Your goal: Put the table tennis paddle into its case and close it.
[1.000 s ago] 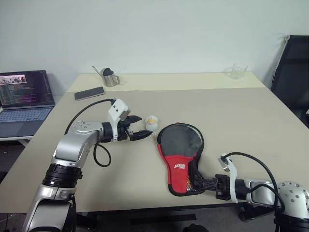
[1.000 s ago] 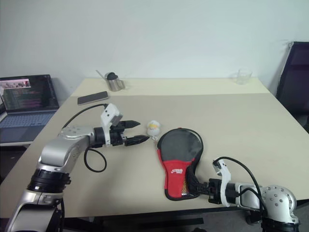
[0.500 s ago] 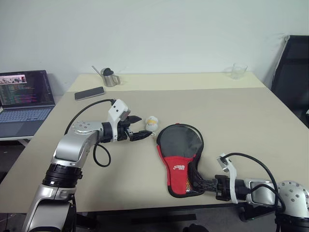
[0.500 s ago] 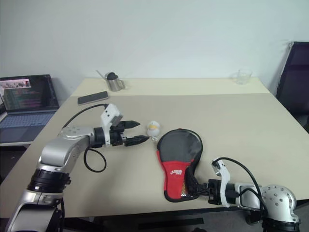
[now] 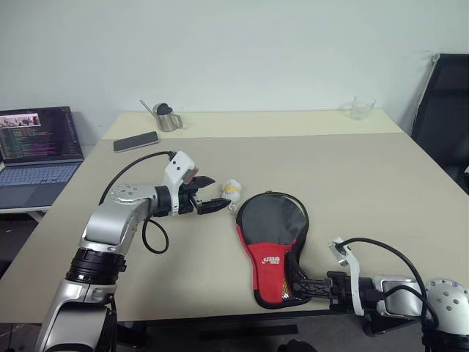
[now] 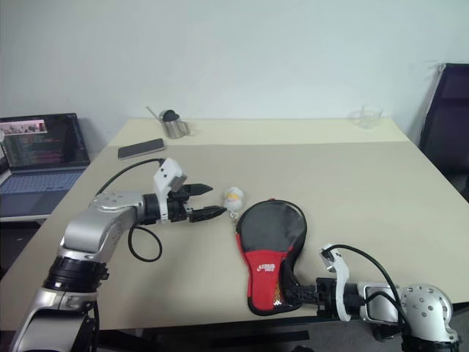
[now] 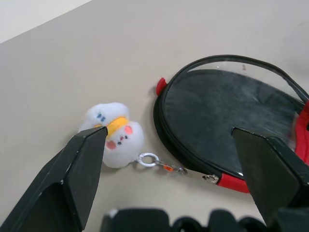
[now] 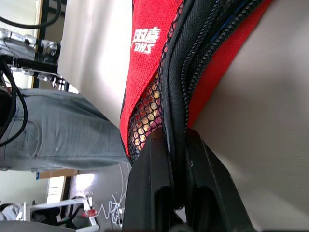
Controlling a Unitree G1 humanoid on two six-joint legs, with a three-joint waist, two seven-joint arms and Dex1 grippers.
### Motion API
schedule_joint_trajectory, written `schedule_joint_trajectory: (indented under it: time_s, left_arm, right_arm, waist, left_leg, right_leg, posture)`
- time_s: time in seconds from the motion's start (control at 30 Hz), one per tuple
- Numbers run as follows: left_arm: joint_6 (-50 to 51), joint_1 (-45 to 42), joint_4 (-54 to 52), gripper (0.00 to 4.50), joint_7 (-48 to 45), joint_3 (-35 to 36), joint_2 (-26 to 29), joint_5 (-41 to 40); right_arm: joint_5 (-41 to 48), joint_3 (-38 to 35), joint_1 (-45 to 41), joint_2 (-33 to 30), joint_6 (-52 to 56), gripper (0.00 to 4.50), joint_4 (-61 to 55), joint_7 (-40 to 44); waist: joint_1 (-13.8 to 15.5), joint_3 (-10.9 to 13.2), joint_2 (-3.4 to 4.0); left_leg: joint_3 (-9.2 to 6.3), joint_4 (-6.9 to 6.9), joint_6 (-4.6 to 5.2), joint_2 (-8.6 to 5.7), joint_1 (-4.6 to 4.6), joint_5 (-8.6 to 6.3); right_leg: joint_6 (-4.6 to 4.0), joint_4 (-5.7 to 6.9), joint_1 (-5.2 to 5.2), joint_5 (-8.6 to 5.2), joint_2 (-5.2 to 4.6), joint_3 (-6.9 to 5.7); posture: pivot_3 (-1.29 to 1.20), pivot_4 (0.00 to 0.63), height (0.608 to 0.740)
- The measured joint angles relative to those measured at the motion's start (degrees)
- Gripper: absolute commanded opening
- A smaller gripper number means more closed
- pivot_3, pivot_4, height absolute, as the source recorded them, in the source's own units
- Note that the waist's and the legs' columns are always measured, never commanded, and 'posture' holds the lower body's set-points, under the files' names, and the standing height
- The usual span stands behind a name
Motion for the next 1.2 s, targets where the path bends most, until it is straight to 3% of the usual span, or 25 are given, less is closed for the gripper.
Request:
schedule_joint_trajectory:
  time_s: [0.03,0.4,0.53,0.73,0.83,0.93,1.0,1.2]
  left_arm:
    - [0.0,0.0,0.0,4.5,-0.09,0.0,0.0,0.08]
    - [-0.75,-0.14,0.74,4.5,-0.22,0.0,-0.2,0.61]
    - [-0.93,-0.57,0.98,4.5,0.27,0.01,-0.3,0.62]
    - [-0.97,-1.5,2.82,4.5,2.09,0.72,-0.95,0.64]
    - [-0.54,-3.34,4.8,4.5,3.72,1.49,-2.52,0.51]
    - [-0.52,-5.69,8.23,4.5,7.1,2.3,-4.77,1.43]
    - [-0.81,-7.89,9.61,4.5,8.82,1.31,-6.96,2.37]
    - [-0.66,-10.07,14.82,4.5,13.05,-0.55,-9.8,5.97]
  right_arm:
    - [0.4,0.01,0.08,0.0,-0.11,0.65,0.0,-0.01]
    - [1.62,1.19,-0.79,-4.7,-2.78,4.46,0.0,1.9]
    - [-0.69,1.36,-1.0,-11.58,-5.29,4.49,-0.13,6.37]
    - [-18.77,6.16,3.32,-34.34,-22.0,4.49,-2.41,23.77]
    - [-25.39,5.37,-2.64,-35.8,-30.78,4.49,-1.06,25.71]
    - [-31.35,9.05,-18.06,-22.38,-38.41,4.49,0.99,20.18]
    - [-36.49,13.82,-22.8,-15.93,-45.13,4.49,-0.35,17.94]
    - [-53.18,30.01,-21.36,-1.35,-56.21,4.49,9.11,12.19]
  waist:
    - [0.0,0.0,0.0]
    - [0.03,0.0,0.0]
    - [0.09,0.0,-0.02]
    - [0.15,0.01,-0.04]
    - [-0.18,0.05,-0.16]
    - [-0.49,0.13,-0.17]
    - [-0.12,0.1,-0.22]
    - [0.99,-0.01,-0.4]
  left_leg:
    - [0.0,0.0,0.0,0.0,0.0,0.0]
    - [0.02,0.08,0.01,-0.02,0.0,0.0]
    - [0.03,0.1,0.01,-0.04,0.0,0.0]
    - [0.09,0.14,0.03,-0.08,0.02,-0.01]
    - [0.14,0.15,0.02,0.03,0.16,0.0]
    - [0.33,0.09,0.0,0.15,0.68,0.01]
    - [0.15,0.11,-0.05,0.19,0.67,0.03]
    - [0.02,0.11,-0.29,-0.19,0.3,0.13]
  right_leg:
    - [0.0,0.0,0.0,0.0,0.0,0.0]
    - [0.08,0.02,0.02,0.05,0.0,0.03]
    - [0.08,0.0,0.06,0.05,0.0,0.01]
    - [0.17,-0.03,0.13,0.06,0.05,-0.2]
    - [0.22,-0.04,0.26,0.1,0.06,-0.16]
    - [0.2,-0.08,0.66,0.11,0.12,0.16]
    - [0.19,-0.08,0.7,0.11,0.16,0.06]
    - [0.17,-0.15,0.38,0.12,-0.03,0.06]
  posture:
    - [0.0,0.15,0.74]
    - [0.0,0.15,0.74]
    - [0.0,0.15,0.74]
    - [0.0,0.15,0.74]
    - [0.0,0.15,0.74]
    - [0.0,0.15,0.74]
    - [0.0,0.15,0.74]
    - [0.0,0.15,0.74]
